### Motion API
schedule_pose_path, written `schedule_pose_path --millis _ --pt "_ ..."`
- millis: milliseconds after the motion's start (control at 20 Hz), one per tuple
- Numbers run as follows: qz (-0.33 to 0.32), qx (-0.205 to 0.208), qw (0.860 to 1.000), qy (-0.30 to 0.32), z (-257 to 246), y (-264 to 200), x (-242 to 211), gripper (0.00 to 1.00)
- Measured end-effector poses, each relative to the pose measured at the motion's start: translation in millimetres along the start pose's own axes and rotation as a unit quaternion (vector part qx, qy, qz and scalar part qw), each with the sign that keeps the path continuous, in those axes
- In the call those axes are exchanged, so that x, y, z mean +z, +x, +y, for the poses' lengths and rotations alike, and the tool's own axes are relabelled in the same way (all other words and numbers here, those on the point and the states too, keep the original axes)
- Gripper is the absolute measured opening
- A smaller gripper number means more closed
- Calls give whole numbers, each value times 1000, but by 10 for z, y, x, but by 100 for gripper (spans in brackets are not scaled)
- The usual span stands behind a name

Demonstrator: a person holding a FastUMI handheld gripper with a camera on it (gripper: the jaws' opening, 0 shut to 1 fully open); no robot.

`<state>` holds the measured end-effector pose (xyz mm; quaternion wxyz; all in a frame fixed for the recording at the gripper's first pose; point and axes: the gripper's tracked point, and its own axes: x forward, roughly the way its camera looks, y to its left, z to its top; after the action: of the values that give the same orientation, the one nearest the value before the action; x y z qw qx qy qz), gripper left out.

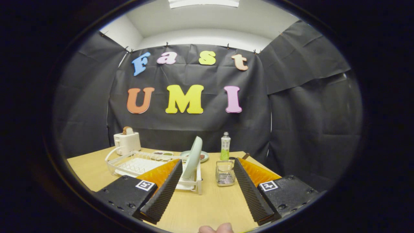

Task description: Take the plate from the dish rack, then take the spoon from the basket and place it into the plate.

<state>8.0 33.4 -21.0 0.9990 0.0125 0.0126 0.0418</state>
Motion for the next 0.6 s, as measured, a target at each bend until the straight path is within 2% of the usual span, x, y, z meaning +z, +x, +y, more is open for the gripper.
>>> schedule_pose_path --millis 250,600 --pt "8 6 1000 -1 -17 83 68 100" --pt "55 57 997 -16 46 449 735 100"
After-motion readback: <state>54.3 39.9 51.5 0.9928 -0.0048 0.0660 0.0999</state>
